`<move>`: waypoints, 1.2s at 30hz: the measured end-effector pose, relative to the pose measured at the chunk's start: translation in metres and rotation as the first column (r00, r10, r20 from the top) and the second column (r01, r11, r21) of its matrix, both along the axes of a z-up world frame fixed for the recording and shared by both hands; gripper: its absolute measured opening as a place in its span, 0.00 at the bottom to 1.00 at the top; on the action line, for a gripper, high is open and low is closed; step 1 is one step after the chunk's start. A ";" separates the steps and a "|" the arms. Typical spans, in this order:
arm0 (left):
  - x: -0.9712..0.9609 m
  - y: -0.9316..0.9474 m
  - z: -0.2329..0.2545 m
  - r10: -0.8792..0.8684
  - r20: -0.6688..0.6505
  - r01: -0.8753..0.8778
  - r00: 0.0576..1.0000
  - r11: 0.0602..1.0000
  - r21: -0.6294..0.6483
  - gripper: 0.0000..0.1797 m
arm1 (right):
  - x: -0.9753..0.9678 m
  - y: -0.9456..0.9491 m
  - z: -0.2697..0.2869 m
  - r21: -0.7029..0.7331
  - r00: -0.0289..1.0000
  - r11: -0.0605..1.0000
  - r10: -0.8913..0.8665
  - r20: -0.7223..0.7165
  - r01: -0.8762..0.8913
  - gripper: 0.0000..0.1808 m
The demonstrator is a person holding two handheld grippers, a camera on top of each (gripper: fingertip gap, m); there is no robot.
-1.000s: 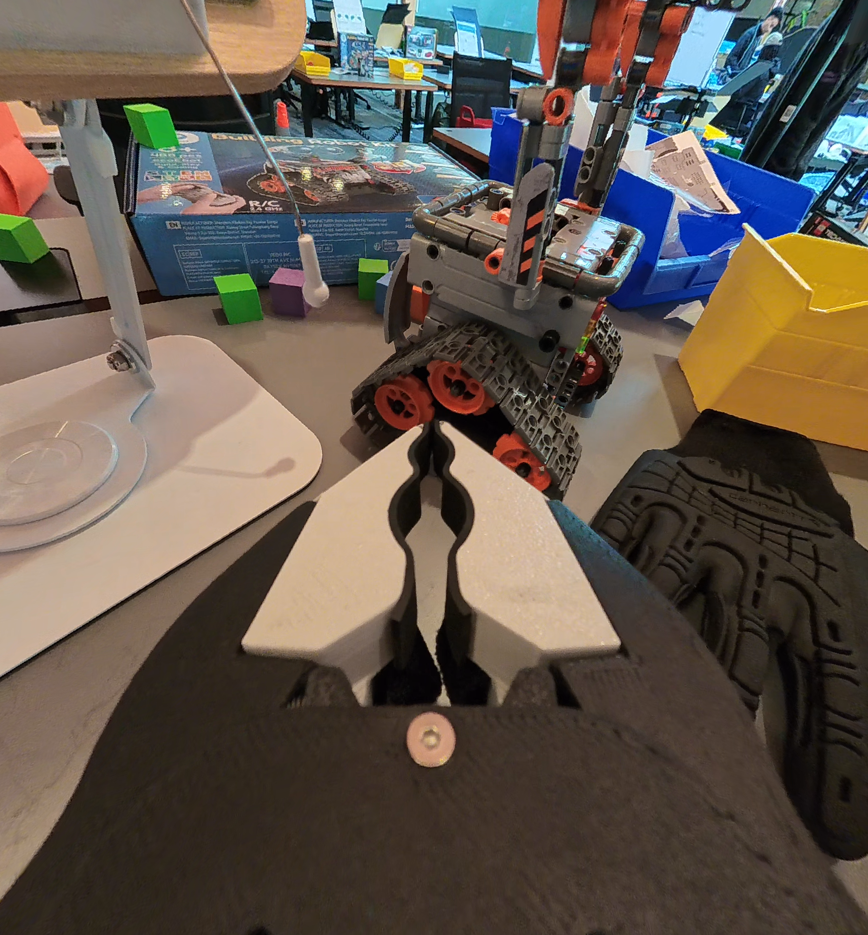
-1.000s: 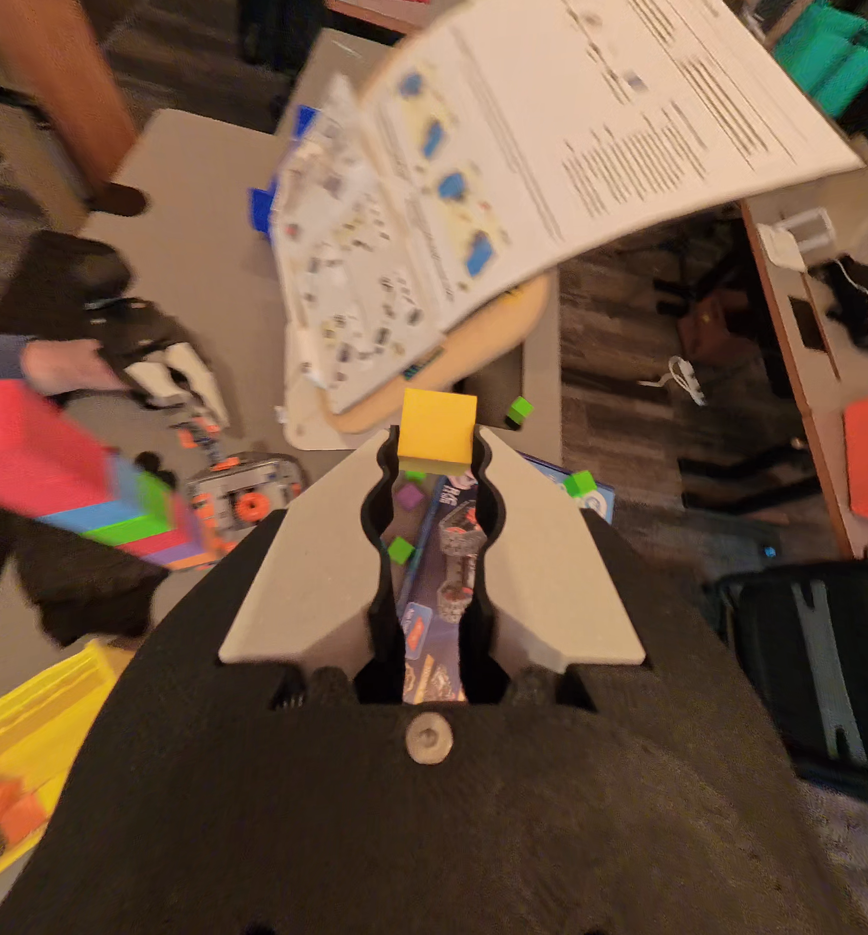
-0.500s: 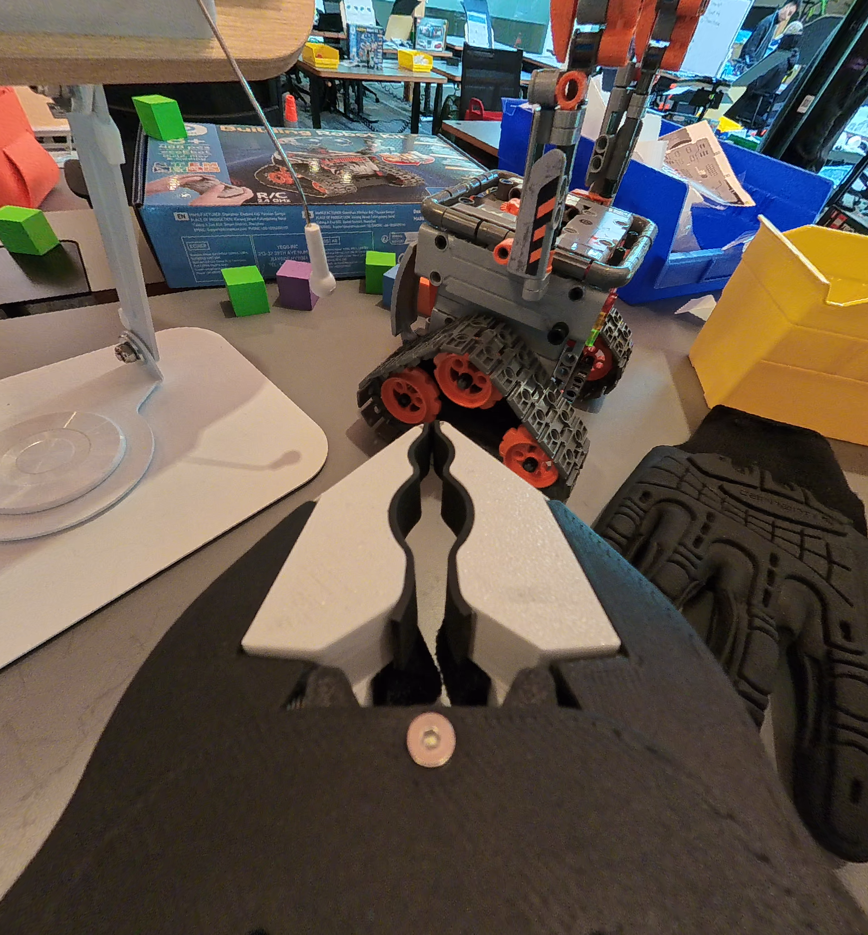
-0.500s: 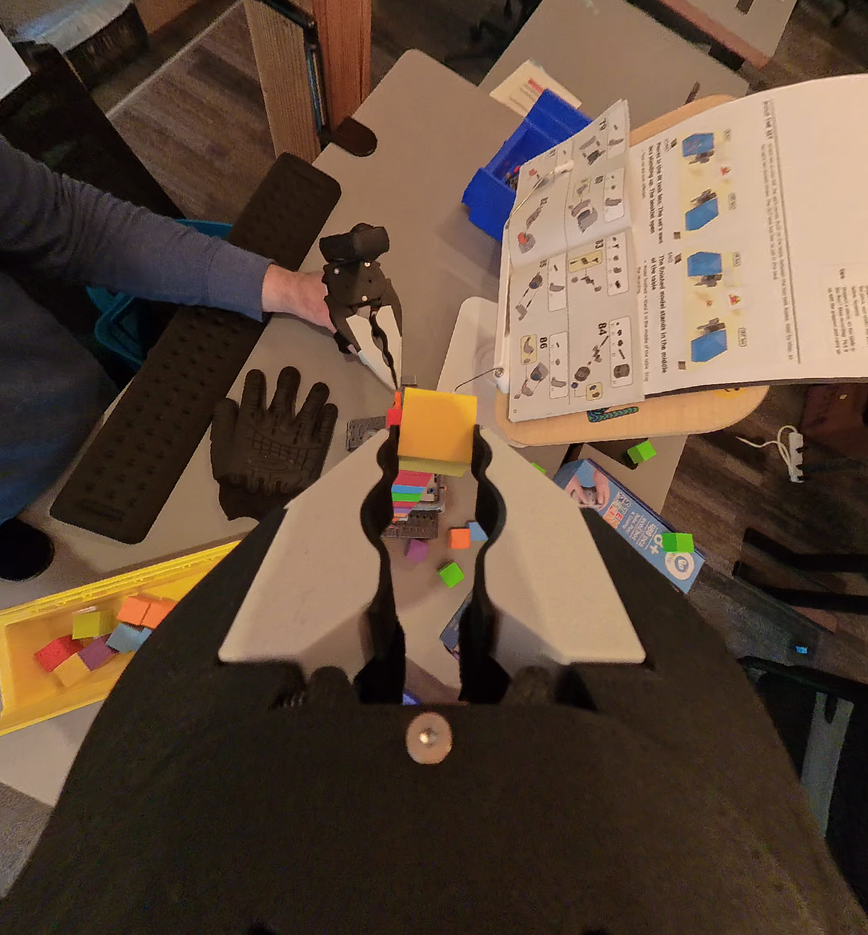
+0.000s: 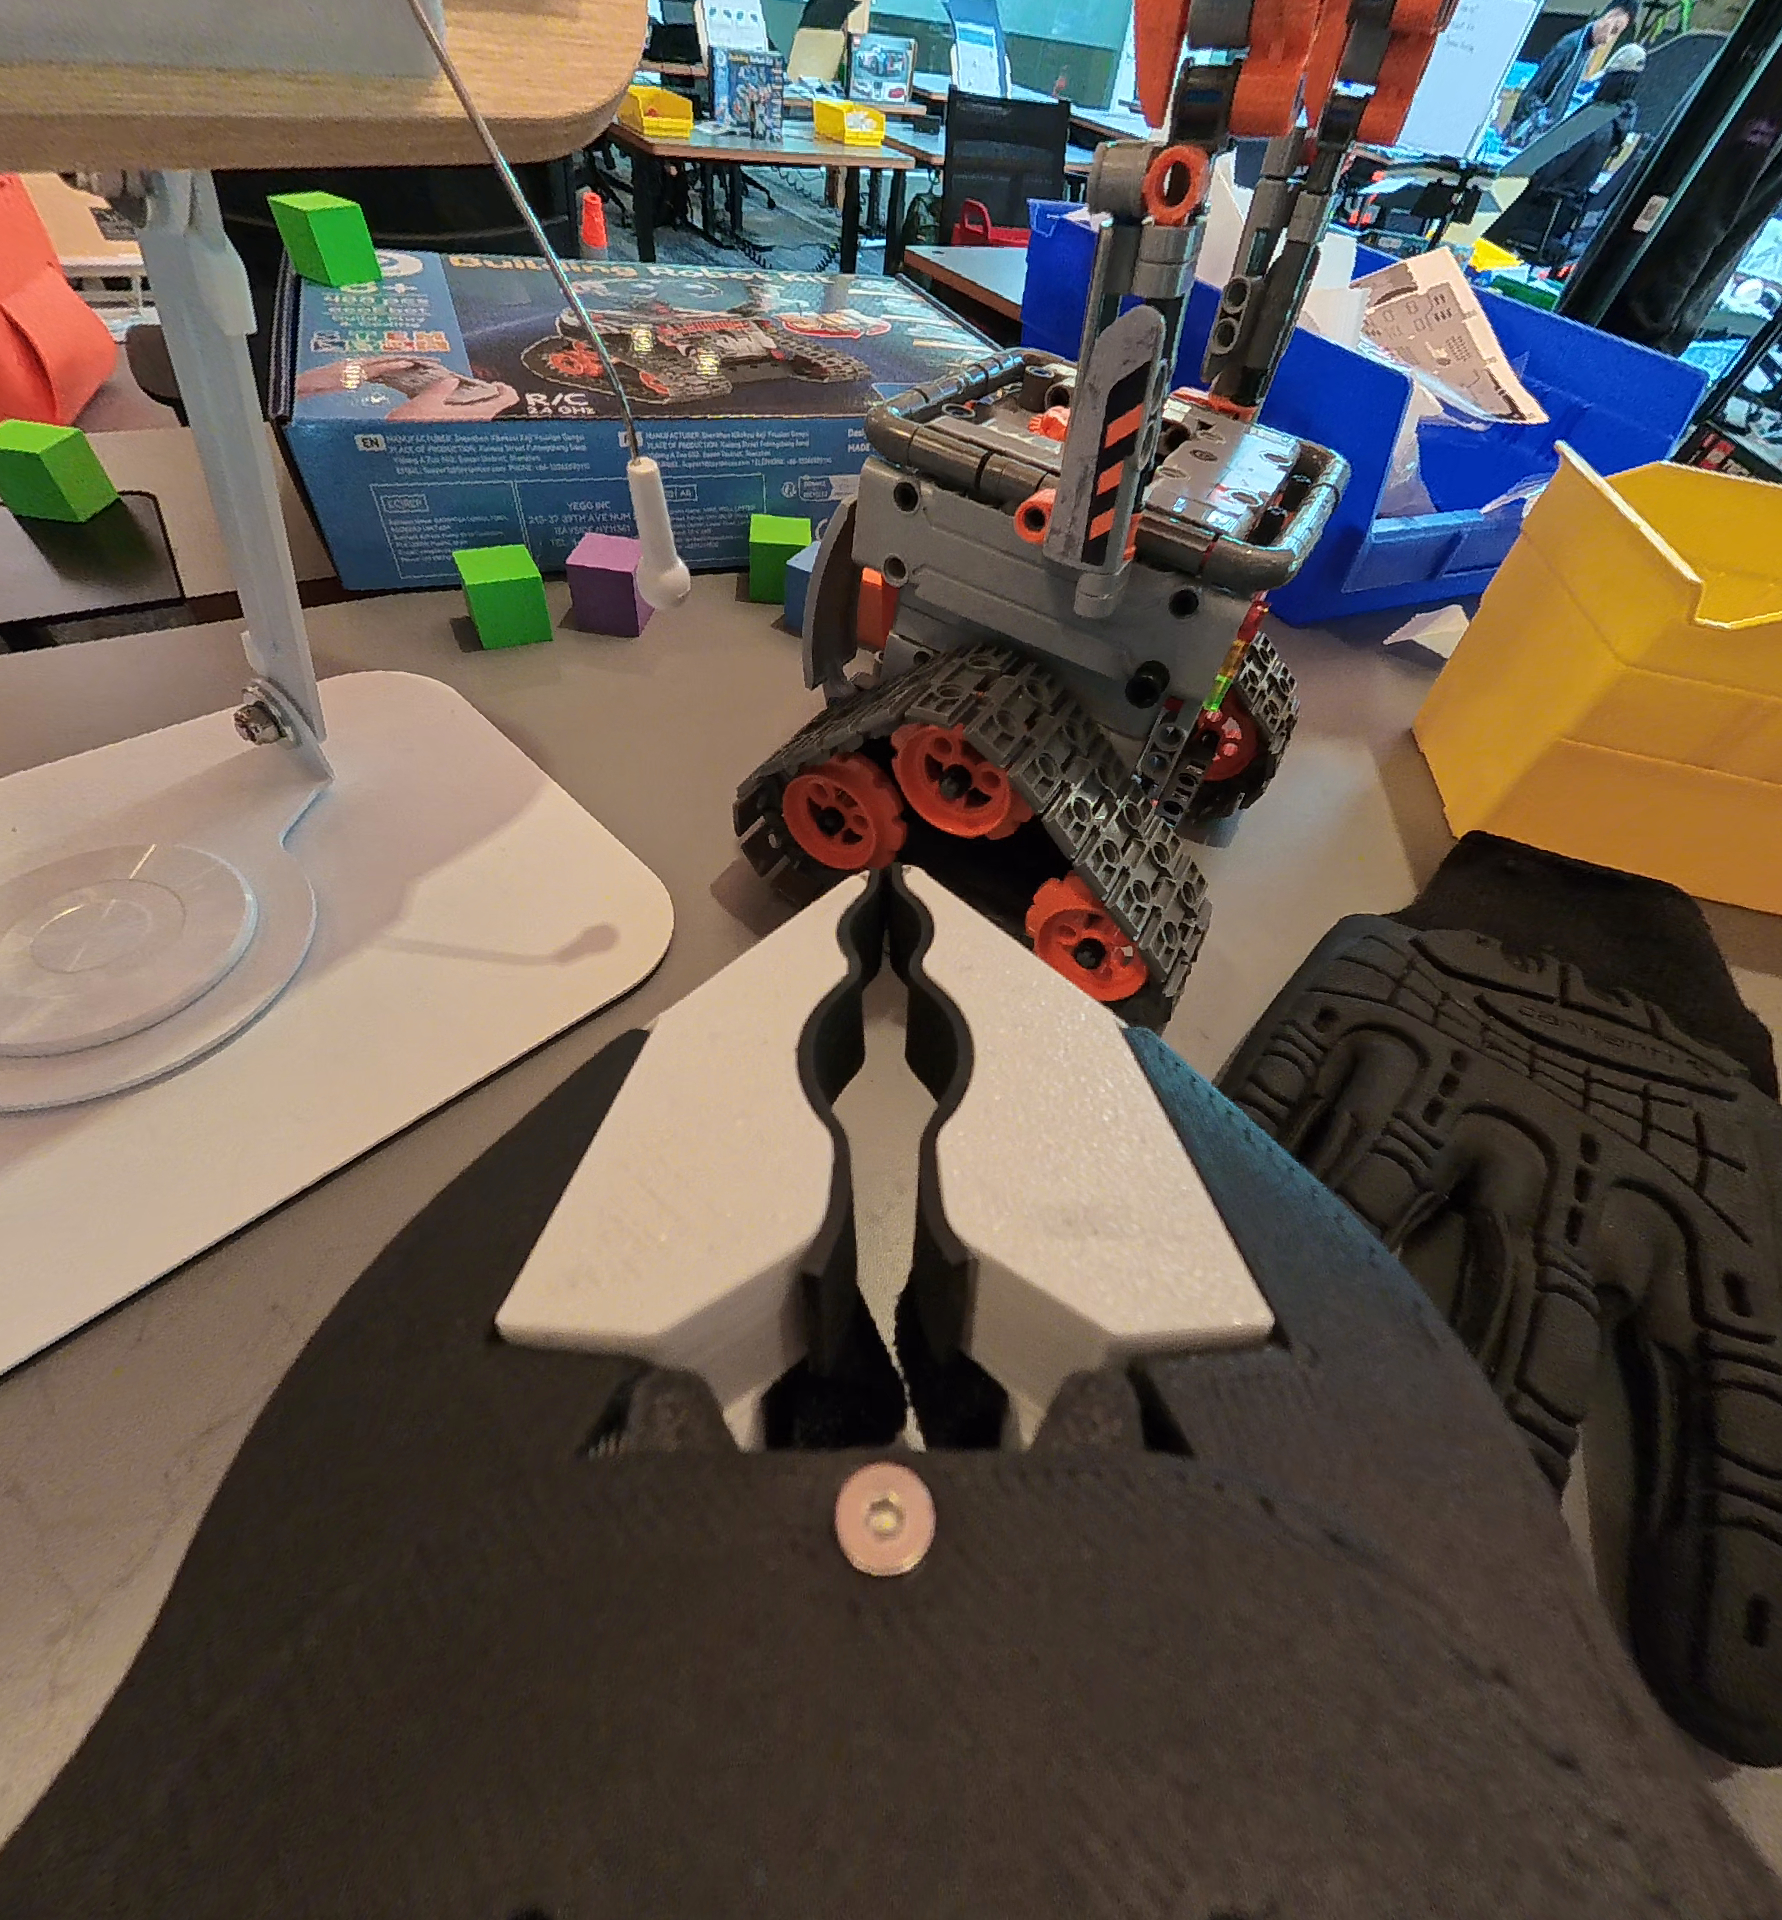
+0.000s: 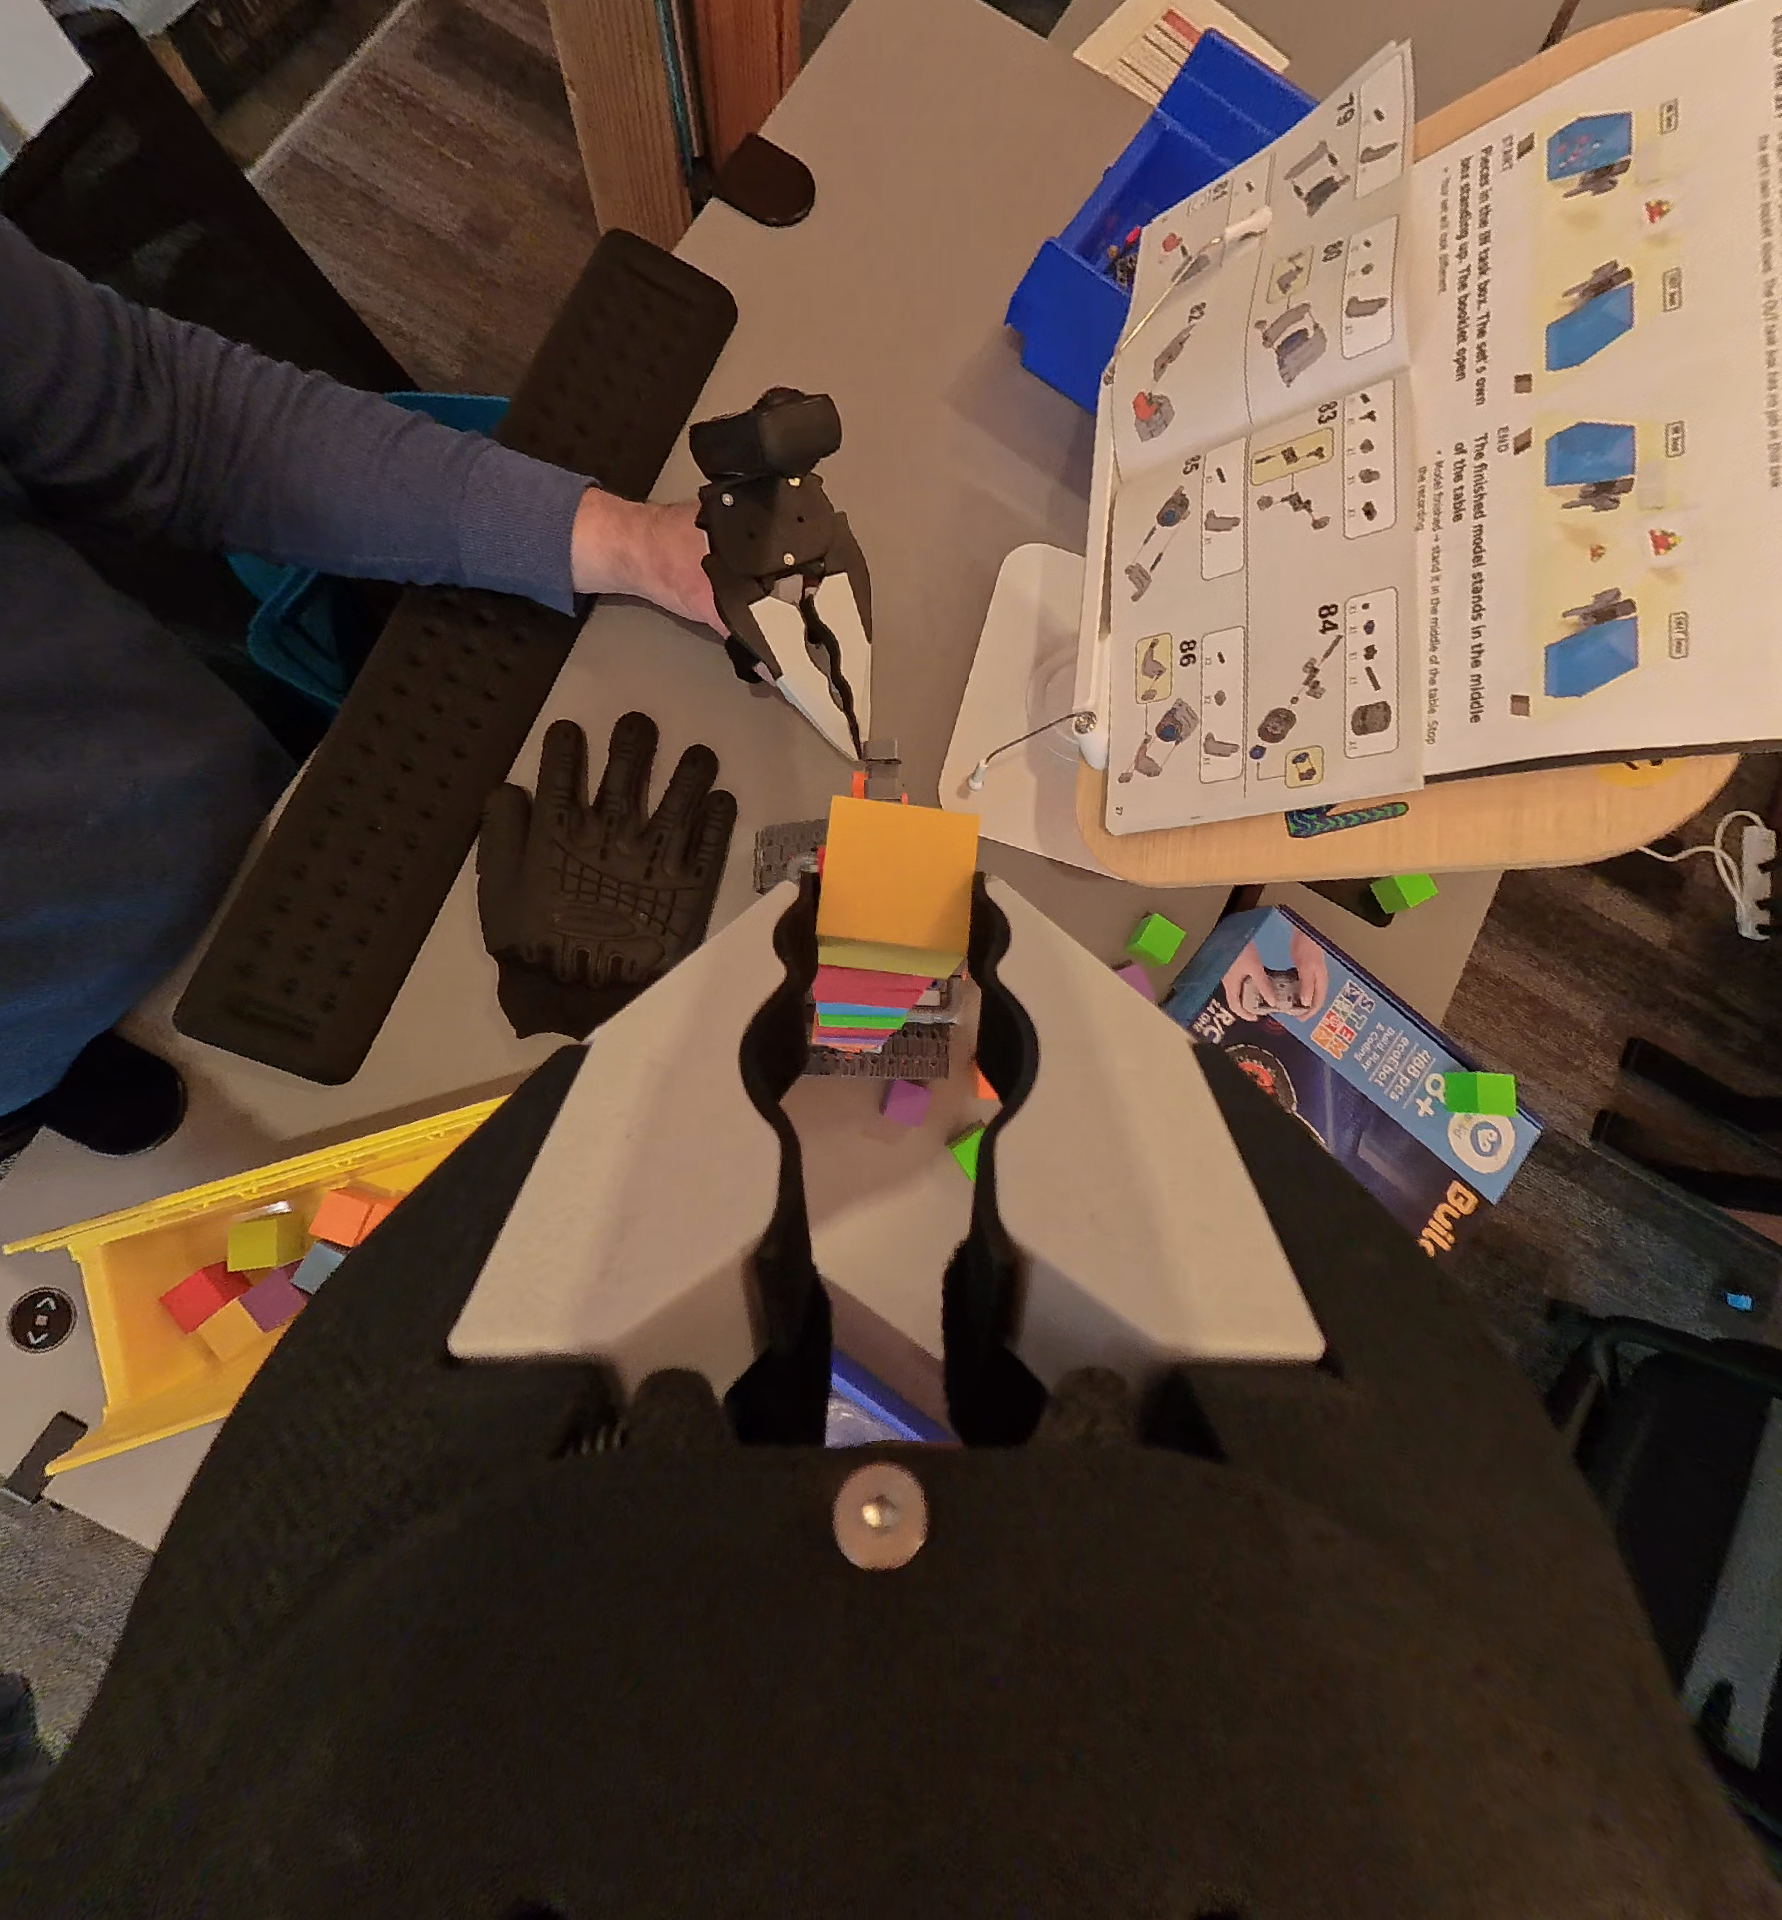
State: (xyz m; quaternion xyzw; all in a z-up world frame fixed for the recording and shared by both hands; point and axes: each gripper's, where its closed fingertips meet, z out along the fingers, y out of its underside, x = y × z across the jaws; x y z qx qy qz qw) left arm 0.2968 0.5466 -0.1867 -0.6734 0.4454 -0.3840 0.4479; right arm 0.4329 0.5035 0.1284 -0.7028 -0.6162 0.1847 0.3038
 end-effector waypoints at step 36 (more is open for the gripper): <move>0.001 0.000 0.002 0.005 0.010 -0.005 1.000 1.000 0.000 0.00 | 0.082 0.138 -0.004 0.057 0.869 0.915 -0.359 -0.340 0.400 0.29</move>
